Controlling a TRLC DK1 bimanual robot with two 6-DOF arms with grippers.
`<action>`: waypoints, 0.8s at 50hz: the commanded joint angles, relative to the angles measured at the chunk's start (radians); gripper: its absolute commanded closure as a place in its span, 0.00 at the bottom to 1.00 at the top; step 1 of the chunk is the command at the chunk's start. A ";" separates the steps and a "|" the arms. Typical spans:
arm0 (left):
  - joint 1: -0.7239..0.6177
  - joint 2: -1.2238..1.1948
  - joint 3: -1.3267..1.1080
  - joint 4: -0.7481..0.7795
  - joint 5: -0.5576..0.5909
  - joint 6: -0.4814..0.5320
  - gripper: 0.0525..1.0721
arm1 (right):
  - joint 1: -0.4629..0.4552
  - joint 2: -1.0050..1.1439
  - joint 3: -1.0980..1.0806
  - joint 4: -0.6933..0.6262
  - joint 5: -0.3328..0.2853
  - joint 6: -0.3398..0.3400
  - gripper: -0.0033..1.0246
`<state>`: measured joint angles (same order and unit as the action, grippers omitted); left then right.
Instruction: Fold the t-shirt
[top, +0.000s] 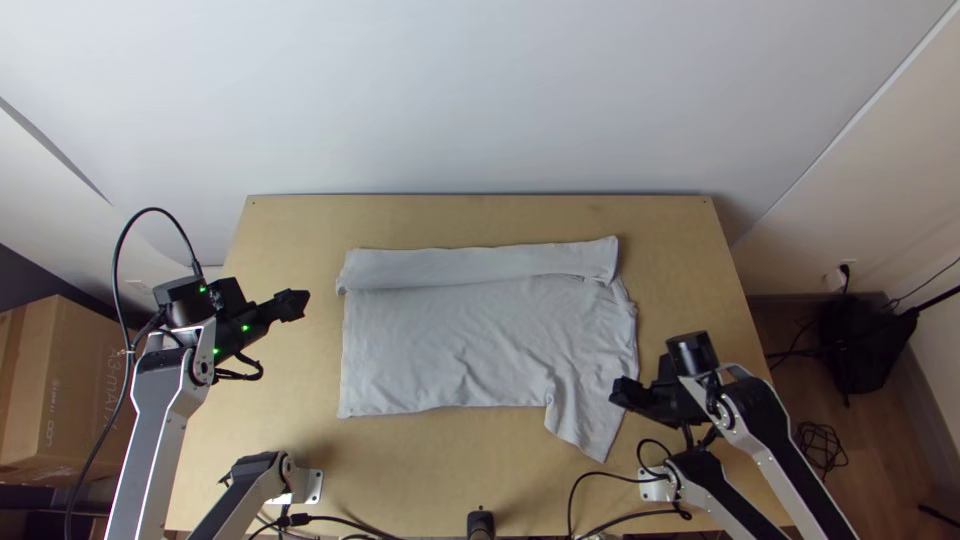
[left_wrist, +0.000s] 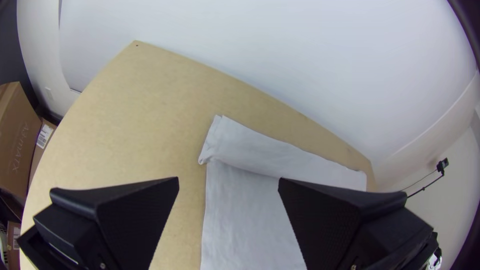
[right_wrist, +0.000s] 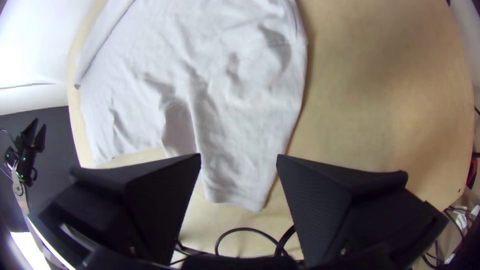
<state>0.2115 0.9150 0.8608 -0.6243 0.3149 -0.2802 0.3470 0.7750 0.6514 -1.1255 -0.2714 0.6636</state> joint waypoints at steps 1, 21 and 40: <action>-0.003 -0.013 0.034 -0.015 0.010 -0.005 0.06 | 0.018 0.090 -0.038 -0.022 -0.022 0.048 0.25; -0.006 0.002 0.040 -0.012 0.010 -0.004 0.06 | -0.011 0.349 -0.036 0.007 -0.009 -0.004 0.31; -0.011 0.013 0.046 -0.011 0.010 0.003 0.06 | -0.020 0.481 -0.045 0.096 0.011 -0.039 0.49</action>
<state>0.2070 0.9188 0.8791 -0.6350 0.3149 -0.2798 0.3325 1.2270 0.6277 -1.0397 -0.2695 0.6342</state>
